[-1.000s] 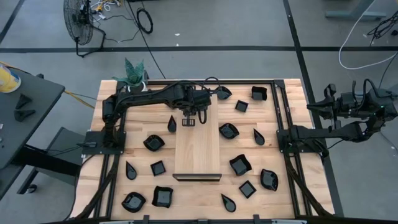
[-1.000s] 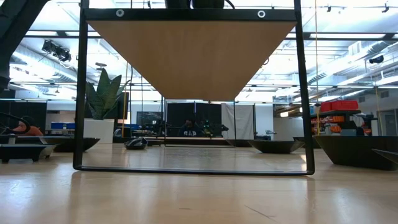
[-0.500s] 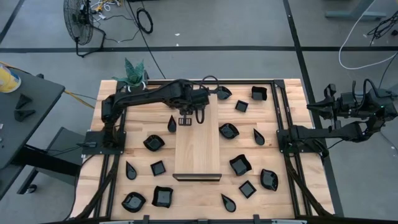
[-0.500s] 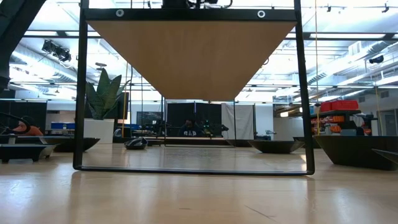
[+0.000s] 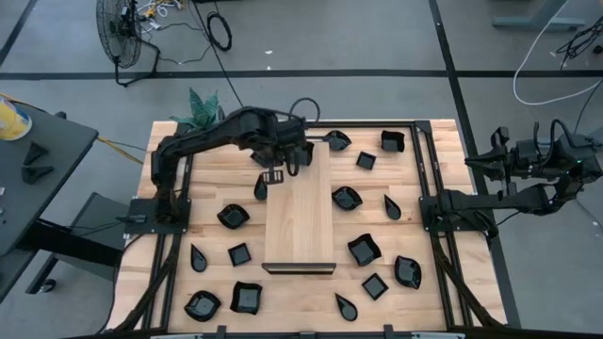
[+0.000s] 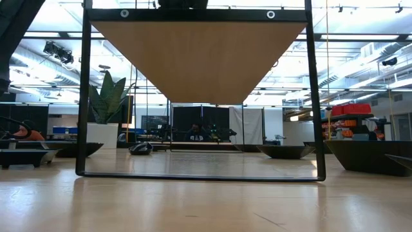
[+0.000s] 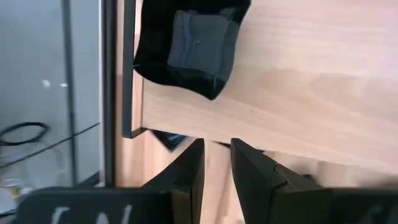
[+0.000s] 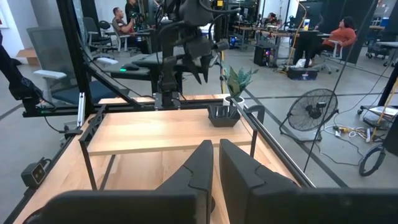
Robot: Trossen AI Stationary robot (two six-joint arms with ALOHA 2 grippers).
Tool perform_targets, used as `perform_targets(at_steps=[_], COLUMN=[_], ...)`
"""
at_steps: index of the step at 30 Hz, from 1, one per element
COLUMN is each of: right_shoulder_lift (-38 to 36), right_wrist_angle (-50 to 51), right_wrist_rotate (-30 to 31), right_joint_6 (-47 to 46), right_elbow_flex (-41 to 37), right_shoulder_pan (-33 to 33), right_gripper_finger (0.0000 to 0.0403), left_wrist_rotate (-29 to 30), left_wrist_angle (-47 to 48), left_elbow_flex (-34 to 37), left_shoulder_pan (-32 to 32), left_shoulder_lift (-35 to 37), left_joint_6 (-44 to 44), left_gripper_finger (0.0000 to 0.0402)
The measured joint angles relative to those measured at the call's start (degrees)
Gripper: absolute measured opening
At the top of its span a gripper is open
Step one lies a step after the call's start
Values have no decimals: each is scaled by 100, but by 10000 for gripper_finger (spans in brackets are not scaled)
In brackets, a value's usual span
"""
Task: Pick & Place Mini shaped plates
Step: Put the drop shaped plate on the shelf
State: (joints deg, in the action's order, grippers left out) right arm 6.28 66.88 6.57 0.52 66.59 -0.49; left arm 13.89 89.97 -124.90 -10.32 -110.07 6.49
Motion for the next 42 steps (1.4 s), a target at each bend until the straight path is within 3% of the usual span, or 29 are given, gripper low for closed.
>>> perform_targets(at_steps=[7, 15, 42], right_shoulder_lift=[2, 2, 2], right_wrist_angle=[0, 0, -1], right_wrist_rotate=[0, 0, 0], right_joint_6=[1, 1, 0], right_elbow_flex=[-2, -2, -2], right_shoulder_pan=[1, 1, 1], right_gripper_finger=[34, 34, 34], left_wrist_rotate=[-578, -608, -623], left_wrist_angle=[5, -18, -1808], left_elbow_flex=[70, 381, 4309], left_shoulder_pan=[-113, -180, -200], left_shoulder_lift=[44, 75, 2576], left_joint_6=[-294, -505, -1603], left_gripper_finger=[85, 85, 85])
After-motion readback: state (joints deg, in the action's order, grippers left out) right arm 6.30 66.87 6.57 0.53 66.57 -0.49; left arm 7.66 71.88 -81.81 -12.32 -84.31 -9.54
